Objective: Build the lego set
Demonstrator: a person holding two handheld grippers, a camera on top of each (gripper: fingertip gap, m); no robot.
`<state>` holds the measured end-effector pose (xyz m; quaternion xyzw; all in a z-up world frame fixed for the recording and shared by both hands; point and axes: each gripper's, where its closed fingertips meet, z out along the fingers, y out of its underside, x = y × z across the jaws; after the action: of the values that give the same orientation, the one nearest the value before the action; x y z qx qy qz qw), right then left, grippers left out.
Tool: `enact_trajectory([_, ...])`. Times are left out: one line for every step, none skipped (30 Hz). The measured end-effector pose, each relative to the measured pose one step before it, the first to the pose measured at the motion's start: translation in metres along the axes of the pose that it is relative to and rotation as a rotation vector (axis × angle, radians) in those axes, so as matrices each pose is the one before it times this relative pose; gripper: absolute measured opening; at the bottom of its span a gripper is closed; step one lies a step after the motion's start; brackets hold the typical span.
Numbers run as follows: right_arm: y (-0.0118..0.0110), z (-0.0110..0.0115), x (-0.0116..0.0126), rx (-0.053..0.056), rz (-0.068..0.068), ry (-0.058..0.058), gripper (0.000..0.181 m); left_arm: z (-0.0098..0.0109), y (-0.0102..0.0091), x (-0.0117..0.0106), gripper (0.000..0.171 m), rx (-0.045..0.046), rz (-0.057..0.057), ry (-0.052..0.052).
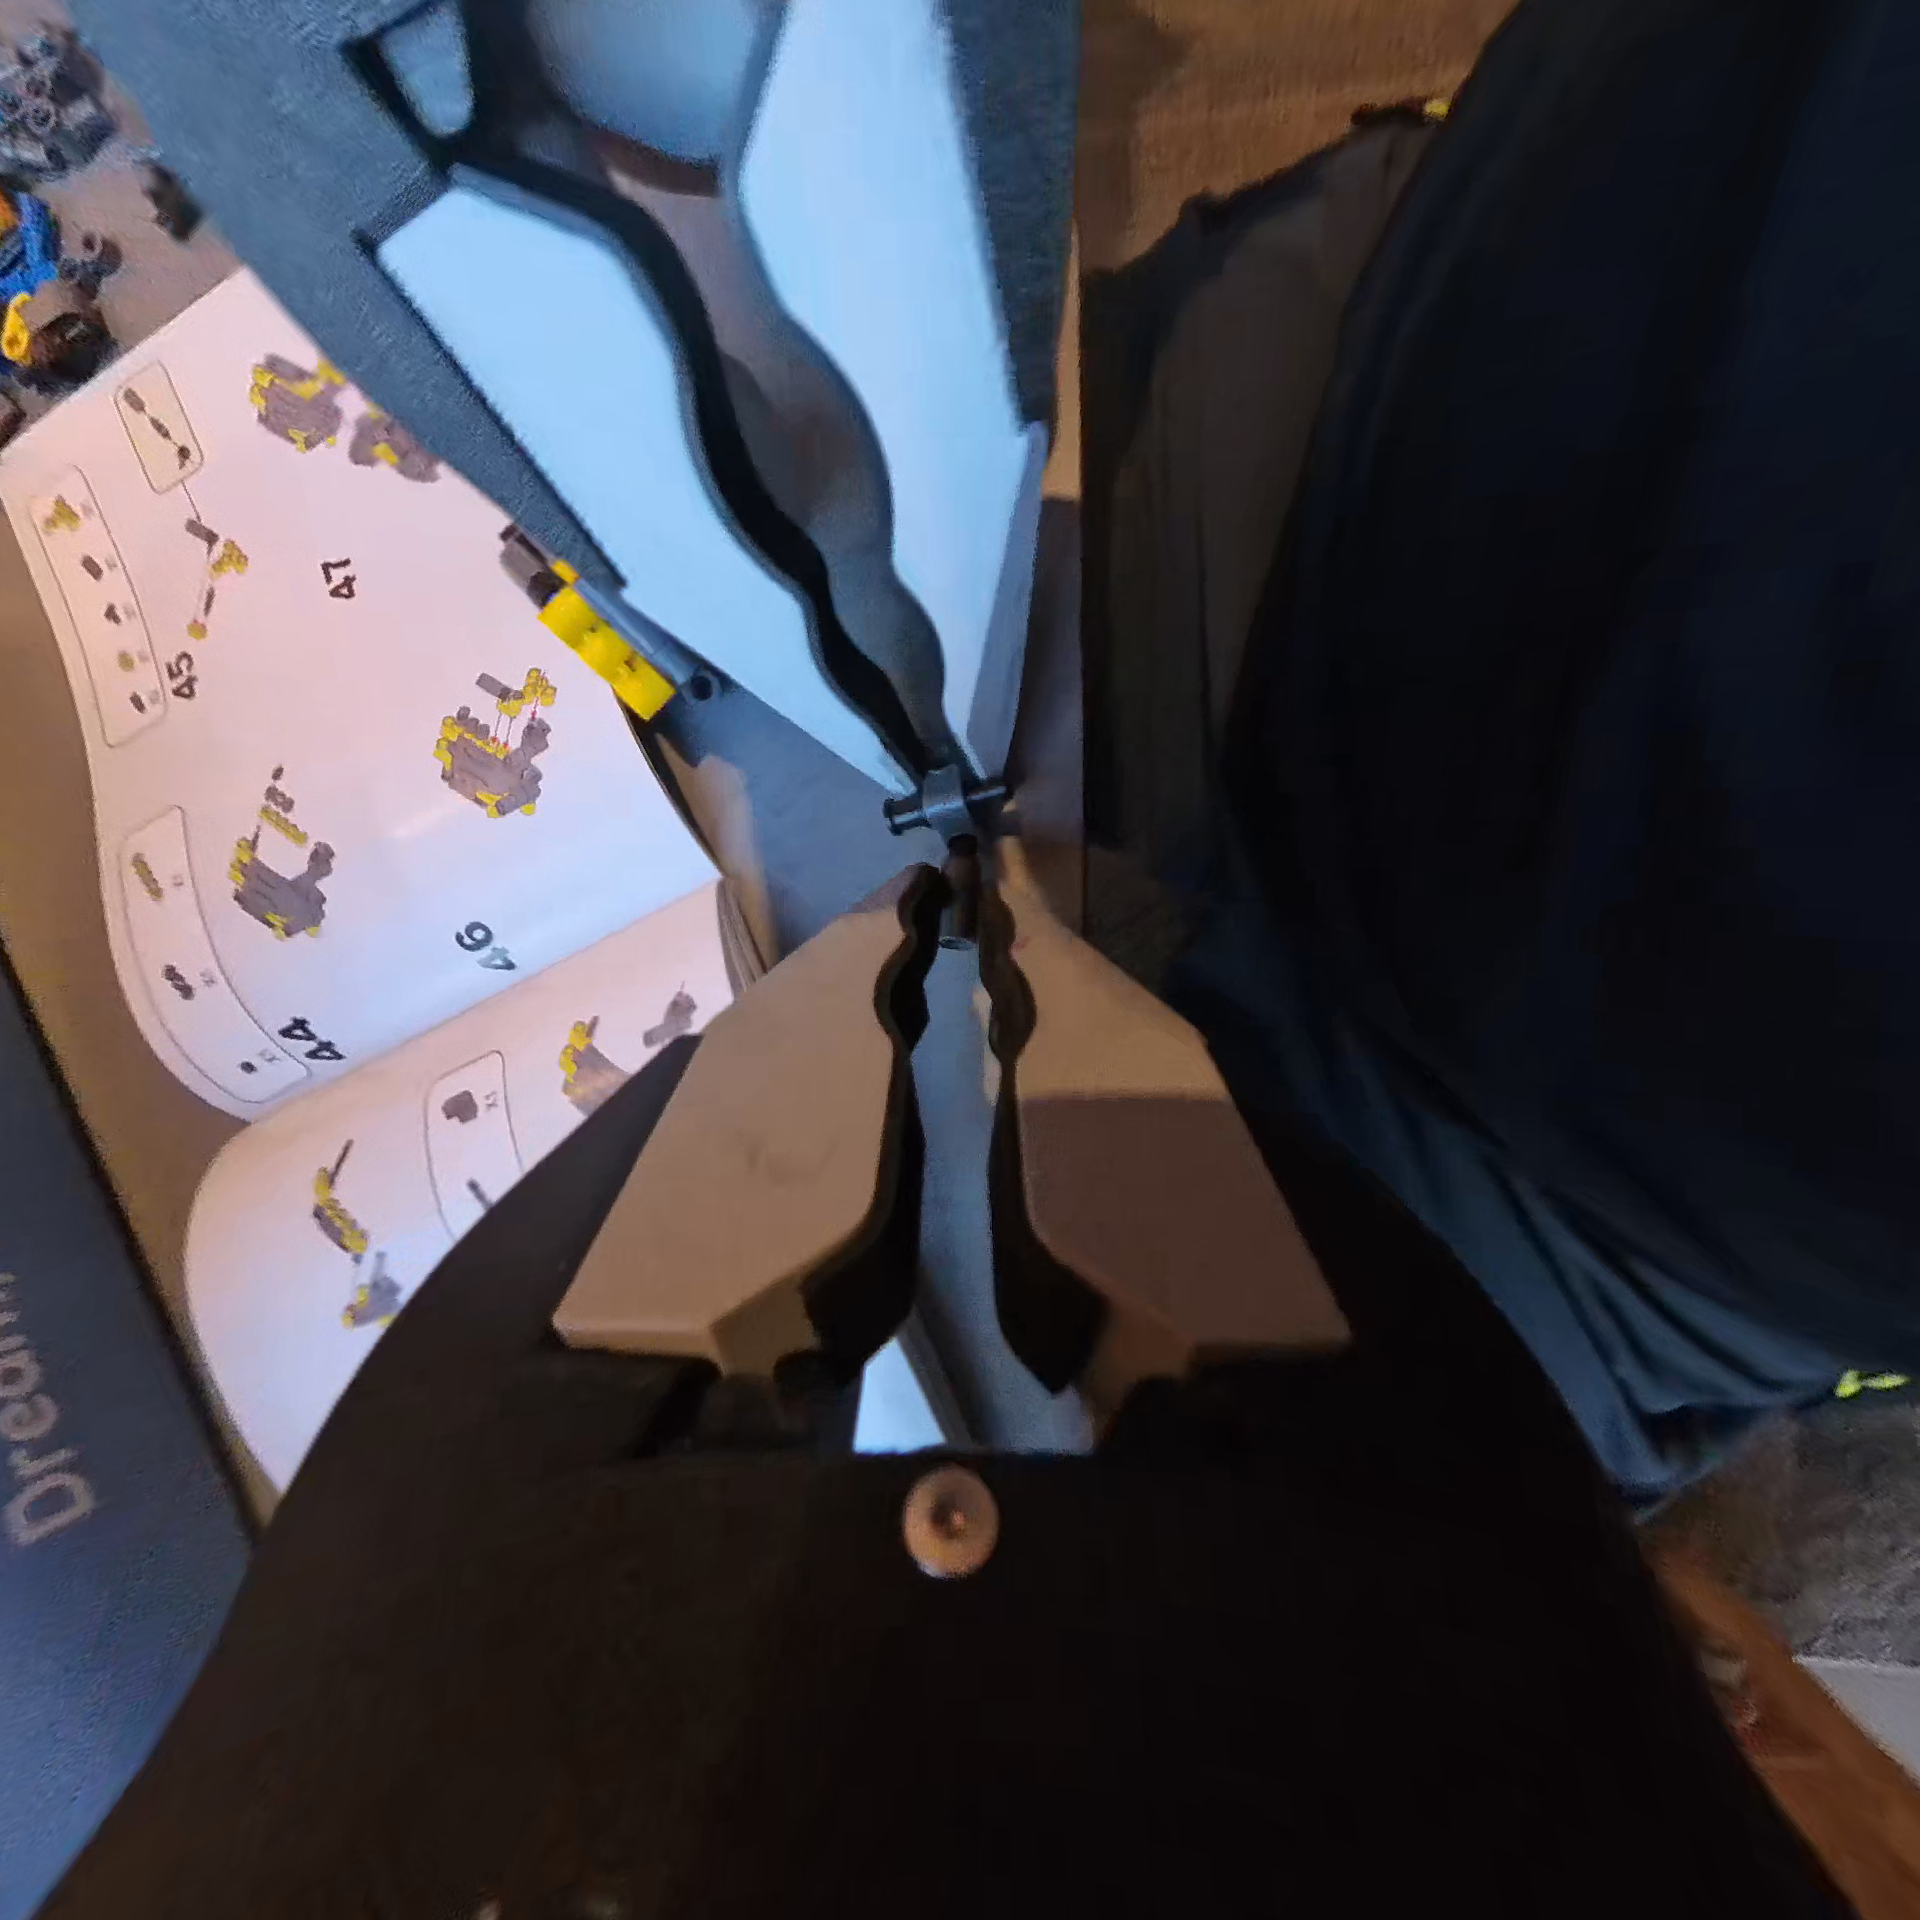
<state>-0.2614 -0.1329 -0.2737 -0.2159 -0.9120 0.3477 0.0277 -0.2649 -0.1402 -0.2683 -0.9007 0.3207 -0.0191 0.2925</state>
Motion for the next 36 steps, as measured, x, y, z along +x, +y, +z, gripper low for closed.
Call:
enact_trajectory([-0.00002, 0.00003, 0.00009, 0.0021, -0.0151, 0.0165, 0.006, 0.00029, -0.00079, 0.00054, 0.006, 0.01042, -0.0308, 0.0039])
enact_trajectory([-0.00028, 0.00021, -0.0001, 0.0015, -0.0049, 0.0106, 0.006, 0.00089, -0.00099, 0.00037, 0.006, 0.00917, -0.0245, 0.0001])
enact_trajectory([-0.00062, 0.00012, 0.00005, 0.003, 0.0073, 0.0044, 0.006, 0.00126, -0.00044, -0.00003, 0.006, 0.00173, -0.0215, -0.0035])
enact_trajectory([0.00011, -0.00007, 0.0001, 0.0002, 0.0121, -0.0009, 0.006, 0.00008, -0.00031, -0.00031, 0.006, 0.00125, -0.0187, -0.0034])
enact_trajectory([0.00013, -0.00019, 0.00011, 0.0019, 0.0077, -0.0027, 0.006, 0.00012, -0.00014, -0.00022, 0.006, 0.00319, -0.0096, -0.007])
enact_trajectory([-0.00013, -0.00014, 0.00009, 0.0039, 0.0024, -0.001, 0.006, 0.00008, 0.00007, 0.0, 0.006, 0.00276, 0.0007, -0.0084])
enact_trajectory([-0.00021, -0.00004, -0.00003, 0.0035, 0.0044, -0.0002, 0.006, -0.00005, 0.00036, -0.00004, 0.006, 0.00191, -0.0002, -0.0057])
enact_trajectory([-0.00019, 0.00002, 0.00001, 0.0016, 0.0063, -0.0002, 0.005, -0.00001, 0.00011, -0.00004, 0.006, -0.00072, -0.0067, -0.0011])
enact_trajectory([-0.00019, 0.00001, 0.00014, 0.0022, 0.0064, 0.002, 0.005, 0.00005, 0.00032, -0.0002, 0.006, -0.00662, -0.0142, 0.003])
enact_trajectory([0.0, -0.00026, 0.00124, 0.0031, 0.0007, 0.0118, 0.006, 0.0, -0.00025, -0.0012, 0.006, -0.00789, -0.016, -0.0039])
enact_trajectory([0.0004, -0.0004, 0.00072, 0.0029, -0.0033, 0.0111, 0.006, 0.0001, -0.00049, -0.00058, 0.006, -0.00365, -0.0131, -0.0016])
enact_trajectory([0.00009, -0.00052, -0.00012, 0.0048, 0.0013, 0.0061, 0.006, -0.00041, -0.00072, 0.00018, 0.006, -0.00302, -0.0128, 0.0026])
enact_trajectory([-0.00108, -0.0015, -0.0002, 0.0133, 0.0074, 0.0051, 0.006, -0.00228, -0.00155, -0.00109, 0.006, 0.00189, -0.0027, -0.0096])
enact_trajectory([-0.00264, -0.00305, -0.00006, 0.0244, 0.0115, 0.0027, 0.006, -0.00405, -0.00218, -0.00257, 0.009, 0.01115, 0.0014, -0.0232])
enact_trajectory([-0.00418, -0.00452, -0.00099, 0.0358, 0.015, -0.0049, 0.006, -0.00584, -0.00336, -0.00208, 0.011, 0.02202, -0.0081, -0.019])
enact_trajectory([-0.00531, -0.00522, -0.0014, 0.0451, 0.0172, -0.0096, 0.006, -0.00684, -0.00453, -0.00128, 0.012, 0.03303, -0.0222, -0.0106])
enact_trajectory([-0.00529, -0.00518, -0.00079, 0.0472, 0.0211, -0.0087, 0.006, -0.00728, -0.00369, -0.00242, 0.014, 0.03299, -0.0296, -0.0171])
enact_trajectory([-0.00432, -0.00456, -0.00155, 0.0432, 0.0256, -0.0185, 0.006, -0.007, -0.0019, -0.00326, 0.016, 0.02733, -0.0296, -0.0238])
enact_trajectory([-0.00404, -0.00406, -0.00233, 0.0421, 0.0297, -0.0272, 0.006, -0.00677, -0.0001, -0.00314, 0.02, 0.02306, -0.033, -0.0236])
enact_trajectory([-0.0056, -0.00408, -0.00306, 0.053, 0.0243, -0.0301, 0.006, -0.00635, 0.00087, -0.00159, 0.021, 0.02457, -0.038, -0.0163])
enact_trajectory([-0.00717, -0.00377, -0.004, 0.0608, 0.0176, -0.0327, 0.006, -0.00565, 0.00105, 0.00006, 0.02, 0.03121, -0.0425, -0.0098])
enact_trajectory([-0.00792, -0.00335, -0.00525, 0.0586, 0.013, -0.0365, 0.006, -0.00484, 0.00173, 0.00121, 0.019, 0.03387, -0.0464, -0.007])
enact_trajectory([-0.0081, -0.0026, -0.00554, 0.0534, 0.0081, -0.0354, 0.006, -0.00383, 0.00248, 0.00224, 0.018, 0.03351, -0.0462, -0.0042])
enact_trajectory([-0.00701, -0.00175, -0.00279, 0.0428, 0.0067, -0.0187, 0.006, -0.00283, 0.0031, 0.00223, 0.017, 0.03194, -0.0407, -0.0061])
enact_trajectory([-0.00507, -0.00104, 0.00051, 0.0291, 0.0096, -0.0024, 0.006, -0.00225, 0.00376, 0.00141, 0.015, 0.02944, -0.0332, -0.0131])
enact_trajectory([-0.00356, -0.00042, 0.00076, 0.0191, 0.0141, -0.0047, 0.006, -0.00155, 0.00454, 0.00129, 0.014, 0.02376, -0.0288, -0.0114])
enact_trajectory([-0.00376, -0.0003, -0.00013, 0.0206, 0.0159, -0.0103, 0.006, -0.00107, 0.00489, 0.00212, 0.014, 0.01722, -0.0279, -0.0032])
enact_trajectory([-0.00472, -0.00014, -0.00074, 0.0285, 0.0154, -0.0139, 0.006, -0.00066, 0.00473, 0.00132, 0.014, 0.01378, -0.025, -0.0049])
enact_trajectory([-0.00518, -0.00005, -0.0015, 0.0317, 0.0175, -0.0204, 0.006, -0.00053, 0.00399, 0.00151, 0.014, 0.01567, -0.0191, -0.0031])
enact_trajectory([-0.00558, -0.00025, -0.00203, 0.0337, 0.0184, -0.024, 0.006, -0.00017, 0.00363, 0.00143, 0.014, 0.01396, -0.0141, -0.0004])
enact_trajectory([-0.00566, -0.00059, -0.00165, 0.0348, 0.0172, -0.0222, 0.006, 0.00022, 0.00346, 0.00107, 0.014, 0.00848, -0.0073, -0.0006])
enact_trajectory([-0.00519, -0.00084, -0.00078, 0.032, 0.0169, -0.0174, 0.006, 0.0004, 0.00303, 0.00033, 0.015, 0.00618, -0.0011, -0.0044])
enact_trajectory([-0.00445, -0.00123, 0.00031, 0.028, 0.0168, -0.0097, 0.006, 0.0005, 0.00211, 0.00015, 0.016, 0.00517, 0.0009, -0.004])
enact_trajectory([-0.00355, -0.00145, 0.00136, 0.0208, 0.0154, -0.0011, 0.006, 0.00037, 0.00113, 0.0005, 0.016, 0.00511, 0.0022, -0.0003])
enact_trajectory([-0.00259, -0.00177, 0.00174, 0.0147, 0.0111, 0.005, 0.006, 0.00019, 0.0004, 0.00022, 0.016, 0.00592, 0.0031, 0.0004])
enact_trajectory([-0.00203, -0.00189, 0.00136, 0.0096, 0.0053, 0.0081, 0.006, 0.00018, -0.00003, 0.00011, 0.015, 0.006, 0.002, 0.0023])
